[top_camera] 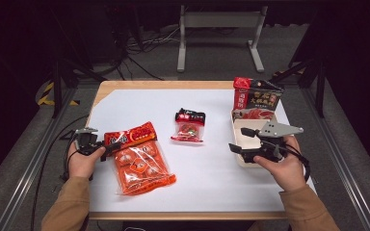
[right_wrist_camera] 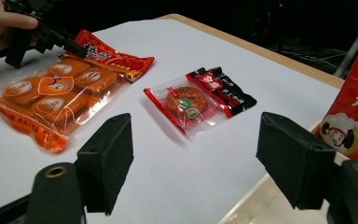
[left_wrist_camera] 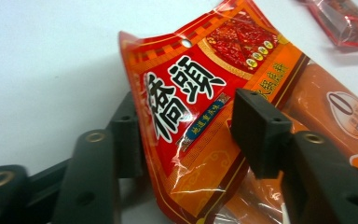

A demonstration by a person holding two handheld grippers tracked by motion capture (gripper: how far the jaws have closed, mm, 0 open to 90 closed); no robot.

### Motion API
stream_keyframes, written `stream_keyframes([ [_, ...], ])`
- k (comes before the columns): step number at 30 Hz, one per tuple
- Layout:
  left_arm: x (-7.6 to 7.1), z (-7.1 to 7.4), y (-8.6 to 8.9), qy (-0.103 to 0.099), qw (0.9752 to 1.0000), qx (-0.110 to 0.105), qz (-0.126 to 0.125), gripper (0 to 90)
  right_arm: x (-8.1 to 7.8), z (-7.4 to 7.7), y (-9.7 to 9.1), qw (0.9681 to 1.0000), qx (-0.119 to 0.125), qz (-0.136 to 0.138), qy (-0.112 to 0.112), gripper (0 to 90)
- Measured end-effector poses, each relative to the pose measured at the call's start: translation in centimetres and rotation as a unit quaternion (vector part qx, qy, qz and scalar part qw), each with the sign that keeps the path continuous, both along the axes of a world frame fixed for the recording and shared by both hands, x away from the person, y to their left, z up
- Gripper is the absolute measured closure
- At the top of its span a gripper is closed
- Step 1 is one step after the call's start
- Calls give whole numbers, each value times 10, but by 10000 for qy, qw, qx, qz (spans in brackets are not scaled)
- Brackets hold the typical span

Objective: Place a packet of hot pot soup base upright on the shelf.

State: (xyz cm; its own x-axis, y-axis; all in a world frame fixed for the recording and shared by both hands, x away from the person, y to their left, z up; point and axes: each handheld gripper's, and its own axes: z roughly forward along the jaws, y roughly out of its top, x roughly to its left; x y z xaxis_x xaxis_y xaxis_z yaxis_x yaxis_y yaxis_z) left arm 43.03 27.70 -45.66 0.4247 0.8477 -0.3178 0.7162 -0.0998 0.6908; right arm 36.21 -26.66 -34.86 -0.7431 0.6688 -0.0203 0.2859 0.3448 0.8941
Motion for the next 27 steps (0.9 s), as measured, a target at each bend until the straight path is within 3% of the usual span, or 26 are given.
stream_keyframes([
  [3, 0, 0, 2, 55, 9999, 87, 55, 762, 1, -2, 1, 10000, -74, -33, 25, 277],
  [7, -1, 4, 4, -53, 10000, 41, 6, 879, 1, -3, 1, 10000, -76, -27, 25, 278],
  [17, -11, 19, 5, -287, 9992, -260, 47, 900, 0, 0, -2, 10000, -48, -54, -20, 283],
  [27, -28, 48, 5, -833, 9960, -313, -104, 900, -2, 2, 0, 10000, -36, -24, -56, 283],
])
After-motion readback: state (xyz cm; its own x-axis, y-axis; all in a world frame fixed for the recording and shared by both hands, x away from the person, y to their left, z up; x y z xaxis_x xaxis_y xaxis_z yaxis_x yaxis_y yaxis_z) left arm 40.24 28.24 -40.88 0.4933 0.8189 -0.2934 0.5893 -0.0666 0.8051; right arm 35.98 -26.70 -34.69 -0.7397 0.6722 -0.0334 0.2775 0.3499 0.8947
